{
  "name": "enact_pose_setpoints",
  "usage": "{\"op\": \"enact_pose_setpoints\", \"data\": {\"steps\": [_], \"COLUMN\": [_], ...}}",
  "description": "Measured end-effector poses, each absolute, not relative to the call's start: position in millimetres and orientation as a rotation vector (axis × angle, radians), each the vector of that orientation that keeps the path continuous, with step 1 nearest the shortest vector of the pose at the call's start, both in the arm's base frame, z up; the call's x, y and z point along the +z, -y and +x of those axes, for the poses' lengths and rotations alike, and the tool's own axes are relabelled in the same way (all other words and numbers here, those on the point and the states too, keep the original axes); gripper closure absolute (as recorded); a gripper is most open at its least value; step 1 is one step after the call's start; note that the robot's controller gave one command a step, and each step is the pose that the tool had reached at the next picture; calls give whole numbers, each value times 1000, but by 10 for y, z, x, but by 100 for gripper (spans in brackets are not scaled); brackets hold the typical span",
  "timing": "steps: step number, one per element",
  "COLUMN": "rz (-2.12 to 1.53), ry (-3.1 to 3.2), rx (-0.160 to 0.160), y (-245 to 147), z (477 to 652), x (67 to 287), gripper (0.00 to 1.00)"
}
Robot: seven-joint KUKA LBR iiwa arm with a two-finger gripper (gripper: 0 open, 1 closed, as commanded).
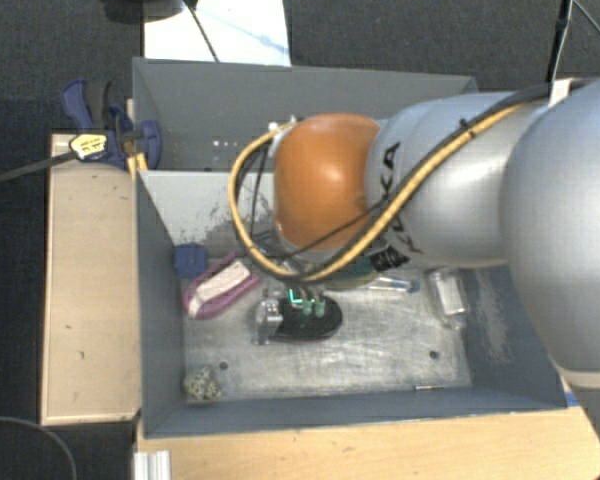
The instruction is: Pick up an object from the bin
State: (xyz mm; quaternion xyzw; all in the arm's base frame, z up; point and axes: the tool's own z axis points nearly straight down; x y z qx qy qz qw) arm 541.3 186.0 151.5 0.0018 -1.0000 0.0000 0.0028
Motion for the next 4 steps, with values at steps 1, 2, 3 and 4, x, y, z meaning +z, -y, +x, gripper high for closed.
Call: {"op": "enact_pose_setpoints", "data": {"steps": [1,2,3,4], "rz": [124,-99,75,-34], "ry": [3138,3145,3148,3143], "rx": [0,-2,-3,-2], "y": [-824,-763,-1052,-818], "z": [5550,5492,5592,5645], "x": [690,1012,1006,706], "gripper": [0,0,0,0]}}
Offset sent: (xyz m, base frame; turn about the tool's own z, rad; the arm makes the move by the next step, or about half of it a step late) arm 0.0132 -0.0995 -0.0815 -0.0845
